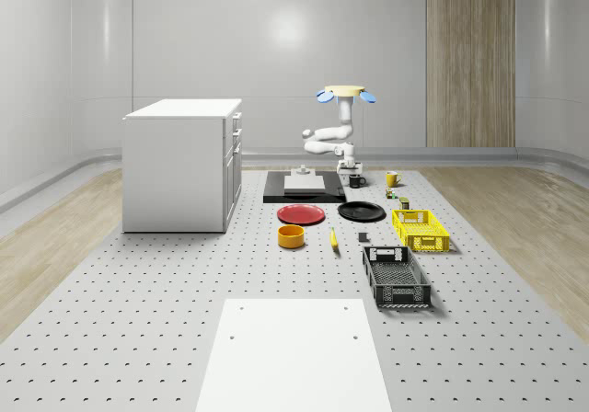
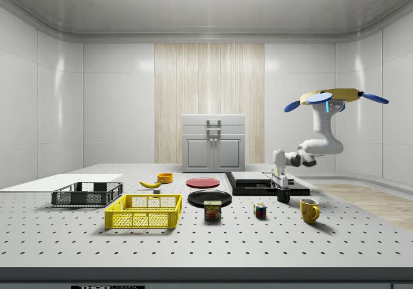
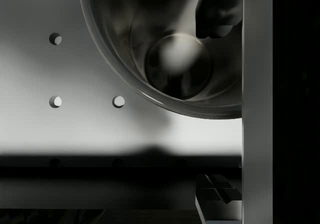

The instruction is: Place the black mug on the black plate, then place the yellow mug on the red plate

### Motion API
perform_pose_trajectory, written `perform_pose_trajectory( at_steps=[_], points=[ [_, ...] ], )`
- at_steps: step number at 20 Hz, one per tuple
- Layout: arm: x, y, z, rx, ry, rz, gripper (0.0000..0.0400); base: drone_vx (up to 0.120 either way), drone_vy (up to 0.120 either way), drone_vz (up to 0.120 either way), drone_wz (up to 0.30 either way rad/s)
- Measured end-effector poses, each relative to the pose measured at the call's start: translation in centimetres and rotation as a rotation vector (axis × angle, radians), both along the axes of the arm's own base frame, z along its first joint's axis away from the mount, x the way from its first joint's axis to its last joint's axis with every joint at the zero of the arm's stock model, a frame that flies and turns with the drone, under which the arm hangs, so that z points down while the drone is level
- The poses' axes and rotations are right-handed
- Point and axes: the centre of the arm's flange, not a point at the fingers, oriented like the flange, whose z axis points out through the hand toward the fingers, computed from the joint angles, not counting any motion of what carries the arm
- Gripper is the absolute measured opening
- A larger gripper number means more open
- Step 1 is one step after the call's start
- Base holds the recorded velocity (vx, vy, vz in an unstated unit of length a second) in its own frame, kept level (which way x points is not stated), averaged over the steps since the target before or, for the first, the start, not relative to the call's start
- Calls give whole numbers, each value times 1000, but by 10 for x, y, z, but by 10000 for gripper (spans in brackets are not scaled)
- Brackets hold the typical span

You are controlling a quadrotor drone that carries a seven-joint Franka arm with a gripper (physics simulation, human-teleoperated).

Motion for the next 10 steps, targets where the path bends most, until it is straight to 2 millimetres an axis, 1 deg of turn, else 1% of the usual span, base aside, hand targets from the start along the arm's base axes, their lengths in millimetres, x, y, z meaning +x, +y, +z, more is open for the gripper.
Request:
perform_pose_trajectory(
  at_steps=[10],
  points=[
    [0, -2, 0, 0, 0, 0, 400, 0, 0, 0, 0]
  ],
)
